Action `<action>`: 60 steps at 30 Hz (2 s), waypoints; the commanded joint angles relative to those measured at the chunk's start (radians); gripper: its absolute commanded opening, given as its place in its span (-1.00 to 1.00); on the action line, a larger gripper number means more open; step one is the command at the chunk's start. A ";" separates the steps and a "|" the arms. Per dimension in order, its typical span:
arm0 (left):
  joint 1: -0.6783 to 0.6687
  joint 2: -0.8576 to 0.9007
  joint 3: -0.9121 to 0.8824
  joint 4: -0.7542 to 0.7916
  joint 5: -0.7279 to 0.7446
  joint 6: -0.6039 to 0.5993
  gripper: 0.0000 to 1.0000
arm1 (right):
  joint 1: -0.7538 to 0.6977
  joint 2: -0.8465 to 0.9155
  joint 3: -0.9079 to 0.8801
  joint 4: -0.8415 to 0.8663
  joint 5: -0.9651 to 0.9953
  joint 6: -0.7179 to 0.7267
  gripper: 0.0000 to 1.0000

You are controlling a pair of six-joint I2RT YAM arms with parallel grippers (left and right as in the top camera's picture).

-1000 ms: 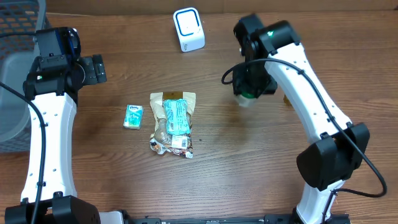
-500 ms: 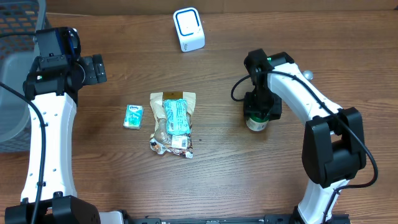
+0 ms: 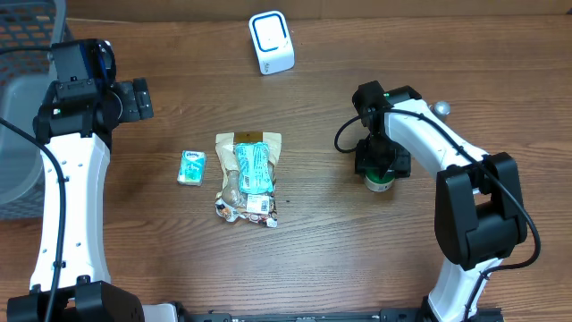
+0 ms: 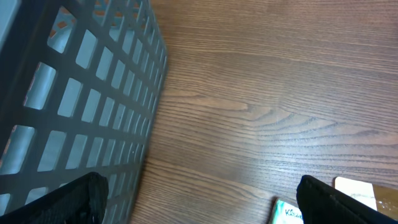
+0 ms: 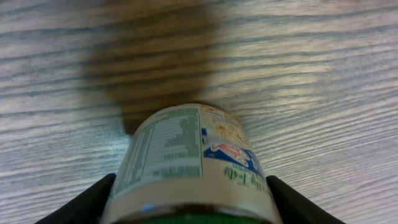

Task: Scan the item barcode
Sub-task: 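Carry the jar right and lower it upright onto the table, then open the right gripper and lift away from the jar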

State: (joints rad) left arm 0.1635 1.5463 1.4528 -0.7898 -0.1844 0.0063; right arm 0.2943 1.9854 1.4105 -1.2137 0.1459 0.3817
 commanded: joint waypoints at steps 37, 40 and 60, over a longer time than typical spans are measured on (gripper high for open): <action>-0.007 -0.013 0.015 0.000 0.002 -0.010 0.99 | 0.124 -0.077 0.163 -0.056 -0.148 0.012 -0.46; -0.007 -0.013 0.015 0.001 0.002 -0.010 0.99 | 0.121 -0.077 0.117 -0.035 -0.122 0.013 -0.46; -0.007 -0.013 0.015 0.001 0.002 -0.010 0.99 | -0.071 -0.077 0.082 -0.195 0.038 0.011 -0.49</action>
State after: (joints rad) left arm 0.1635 1.5463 1.4528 -0.7895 -0.1844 0.0063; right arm 0.2527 1.9068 1.4963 -1.4036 0.1520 0.3916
